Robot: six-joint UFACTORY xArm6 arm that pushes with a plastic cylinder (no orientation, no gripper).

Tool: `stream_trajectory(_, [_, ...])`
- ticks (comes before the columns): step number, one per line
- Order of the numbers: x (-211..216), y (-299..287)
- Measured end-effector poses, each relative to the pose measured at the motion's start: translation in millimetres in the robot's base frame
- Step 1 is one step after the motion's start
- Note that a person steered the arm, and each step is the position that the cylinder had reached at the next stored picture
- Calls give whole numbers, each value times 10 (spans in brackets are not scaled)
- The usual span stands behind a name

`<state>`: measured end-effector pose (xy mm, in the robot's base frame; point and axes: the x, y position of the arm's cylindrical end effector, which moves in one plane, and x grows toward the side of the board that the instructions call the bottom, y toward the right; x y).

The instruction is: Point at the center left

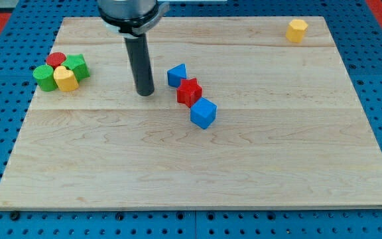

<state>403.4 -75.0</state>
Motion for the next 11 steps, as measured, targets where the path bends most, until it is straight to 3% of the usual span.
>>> stream_trajectory(2, [139,799])
stream_trajectory(3, [156,645])
stream_trajectory(5, [668,-1139])
stream_trajectory(6, [537,-2290])
stream_trajectory(8, [507,-2299])
stream_trajectory(11, [-507,-2274])
